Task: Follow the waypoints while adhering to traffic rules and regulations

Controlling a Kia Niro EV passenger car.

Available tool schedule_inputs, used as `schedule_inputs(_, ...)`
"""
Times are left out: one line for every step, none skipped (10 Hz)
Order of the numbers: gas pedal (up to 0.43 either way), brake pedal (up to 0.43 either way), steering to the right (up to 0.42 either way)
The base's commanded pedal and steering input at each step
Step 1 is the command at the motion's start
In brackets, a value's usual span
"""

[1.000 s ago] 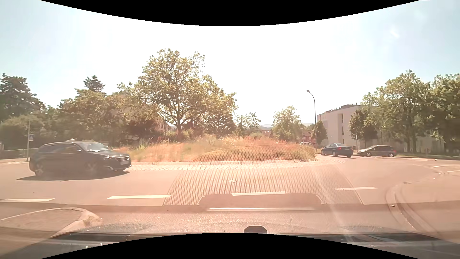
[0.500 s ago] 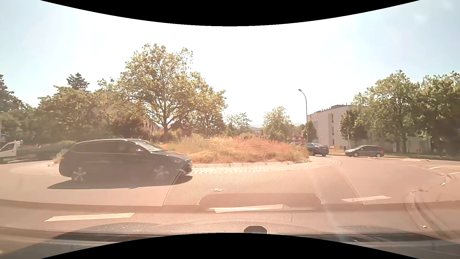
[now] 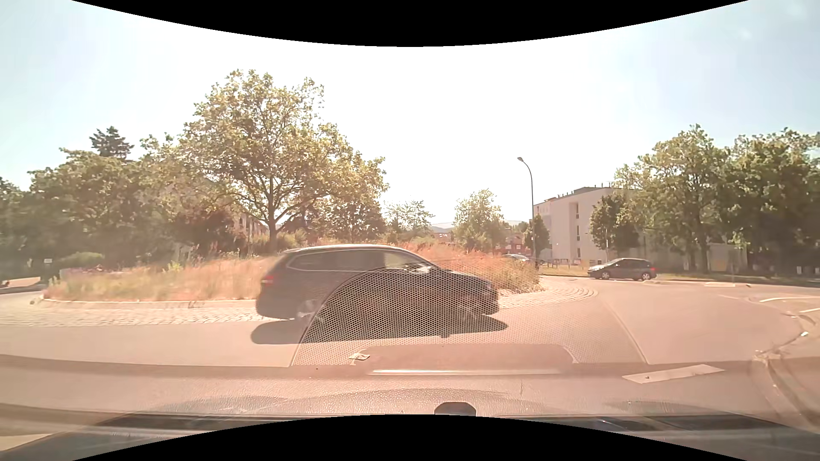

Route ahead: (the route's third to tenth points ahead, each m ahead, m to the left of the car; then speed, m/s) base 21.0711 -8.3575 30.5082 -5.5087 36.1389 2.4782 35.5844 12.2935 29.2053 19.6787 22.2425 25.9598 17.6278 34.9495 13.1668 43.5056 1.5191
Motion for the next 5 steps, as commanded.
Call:
schedule_inputs(0.0, 0.171, 0.177)
schedule_inputs(0.0, 0.165, 0.177)
schedule_inputs(0.0, 0.165, 0.177)
schedule_inputs(0.0, 0.159, 0.177)
schedule_inputs(0.0, 0.159, 0.177)
